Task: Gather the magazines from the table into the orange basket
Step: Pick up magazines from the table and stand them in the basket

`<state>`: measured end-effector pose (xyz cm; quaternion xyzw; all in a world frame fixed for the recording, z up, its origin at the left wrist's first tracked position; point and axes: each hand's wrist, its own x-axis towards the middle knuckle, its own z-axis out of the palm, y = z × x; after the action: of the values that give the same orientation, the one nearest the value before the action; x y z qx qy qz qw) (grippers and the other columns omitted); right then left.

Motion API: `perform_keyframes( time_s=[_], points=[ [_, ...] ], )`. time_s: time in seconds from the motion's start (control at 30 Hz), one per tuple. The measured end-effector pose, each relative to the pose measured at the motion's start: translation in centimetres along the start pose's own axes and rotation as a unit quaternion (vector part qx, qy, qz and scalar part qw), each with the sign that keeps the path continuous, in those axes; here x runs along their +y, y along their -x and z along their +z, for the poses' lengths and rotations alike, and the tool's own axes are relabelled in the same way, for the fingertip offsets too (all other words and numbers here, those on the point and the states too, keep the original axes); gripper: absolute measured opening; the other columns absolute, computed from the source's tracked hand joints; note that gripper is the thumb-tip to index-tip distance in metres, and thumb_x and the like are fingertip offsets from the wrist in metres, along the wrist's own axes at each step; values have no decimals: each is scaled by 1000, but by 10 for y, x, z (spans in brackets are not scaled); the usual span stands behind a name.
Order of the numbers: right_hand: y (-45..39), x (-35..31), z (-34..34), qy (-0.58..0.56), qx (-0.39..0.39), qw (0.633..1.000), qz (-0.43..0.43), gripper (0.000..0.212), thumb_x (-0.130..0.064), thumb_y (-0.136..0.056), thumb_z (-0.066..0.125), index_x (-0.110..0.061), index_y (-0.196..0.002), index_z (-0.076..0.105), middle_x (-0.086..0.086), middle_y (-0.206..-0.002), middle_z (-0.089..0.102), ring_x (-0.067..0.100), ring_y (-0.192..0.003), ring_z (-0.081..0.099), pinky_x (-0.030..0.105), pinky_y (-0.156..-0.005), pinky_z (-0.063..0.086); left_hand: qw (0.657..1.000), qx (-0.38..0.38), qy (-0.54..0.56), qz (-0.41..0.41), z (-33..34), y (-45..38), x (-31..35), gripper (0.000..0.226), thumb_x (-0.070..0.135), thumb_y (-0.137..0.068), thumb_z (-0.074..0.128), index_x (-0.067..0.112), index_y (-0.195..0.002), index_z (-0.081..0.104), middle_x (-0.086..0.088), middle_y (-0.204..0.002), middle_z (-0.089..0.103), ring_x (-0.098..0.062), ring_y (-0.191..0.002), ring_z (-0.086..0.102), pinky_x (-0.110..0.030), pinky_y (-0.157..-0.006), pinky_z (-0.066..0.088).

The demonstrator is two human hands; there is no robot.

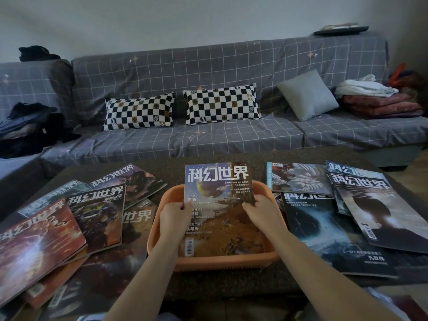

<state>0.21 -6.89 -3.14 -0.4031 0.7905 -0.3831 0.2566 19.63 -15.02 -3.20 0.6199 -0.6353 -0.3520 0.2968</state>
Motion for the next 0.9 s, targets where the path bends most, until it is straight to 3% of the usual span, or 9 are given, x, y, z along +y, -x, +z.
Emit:
perform_keyframes(
  time_s=[0.27, 0.37, 0.43, 0.5, 0.57, 0.67, 0.73, 0.8, 0.9],
  points=[
    [4, -1, -2, -47, -39, 998, 32, 22, -31, -92, 48, -18, -107, 58, -13, -80, 57, 2, -72, 51, 22, -58, 37, 1000, -14, -22, -3, 0, 8, 6, 32, 32, -98, 48, 7, -89, 66, -4, -65, 70, -9, -48, 58, -21, -43, 41],
    [8, 0, -6, -60, -32, 997, 27, 35, -29, -90, 50, -17, -123, 50, -4, -110, 60, 7, -87, 55, 27, -75, 45, 996, 11, -50, 74, 4, 22, 15, 20, 26, -97, 48, 19, -114, 55, 0, -99, 70, -5, -57, 61, -11, -38, 35],
    [13, 0, -10, -79, -14, 997, -3, 29, -25, -90, 53, -23, -119, 51, -1, -124, 58, 6, -94, 56, 25, -78, 47, 991, 13, -46, 126, 8, 32, 23, 38, 25, -96, 50, 20, -133, 47, -2, -131, 56, -8, -72, 64, -12, -44, 39],
    [20, 0, -16, -106, -3, 994, -39, 32, -22, -90, 53, -30, -120, 50, -6, -130, 53, 8, -109, 54, 23, -84, 41, 986, 1, -45, 160, 15, 43, 35, 47, 27, -96, 50, 18, -141, 41, -3, -143, 46, -9, -84, 63, -14, -54, 43],
    [27, 3, -25, -117, 24, 991, -68, 37, -23, -90, 54, -34, -125, 48, -10, -130, 53, 6, -114, 50, 20, -85, 39, 978, -23, -50, 202, 28, 54, 50, 42, 32, -97, 49, 19, -137, 47, 0, -135, 54, -4, -84, 59, -13, -56, 41],
    [34, 14, -45, -99, 91, 988, -74, 40, -28, -91, 55, -26, -130, 47, -7, -124, 58, 1, -95, 51, 13, -70, 38, 972, -77, -27, 220, 54, 73, 74, 39, 38, -97, 48, 25, -133, 49, 7, -117, 63, -3, -80, 63, -16, -61, 49],
    [36, 27, -62, -91, 127, 984, -79, 37, -28, -91, 54, -24, -128, 49, -8, -118, 61, -3, -85, 55, 7, -61, 34, 971, -110, 7, 210, 74, 83, 87, 36, 37, -96, 49, 27, -130, 52, 10, -116, 63, -10, -92, 66, -22, -71, 54],
    [38, 43, -81, -79, 156, 982, -71, 32, -26, -92, 53, -26, -125, 51, -9, -113, 61, -5, -79, 56, 6, -55, 34, 968, -148, 41, 197, 96, 91, 99, 30, 36, -96, 50, 29, -125, 55, 13, -111, 63, -11, -99, 64, -16, -66, 49],
    [40, 74, -110, -79, 179, 980, -47, 35, -21, -93, 53, -22, -127, 50, -7, -112, 60, -6, -80, 52, 9, -58, 35, 958, -196, 73, 195, 132, 104, 112, 27, 33, -96, 51, 28, -122, 58, 19, -100, 61, 1, -96, 60, -10, -67, 44]
  ],
)
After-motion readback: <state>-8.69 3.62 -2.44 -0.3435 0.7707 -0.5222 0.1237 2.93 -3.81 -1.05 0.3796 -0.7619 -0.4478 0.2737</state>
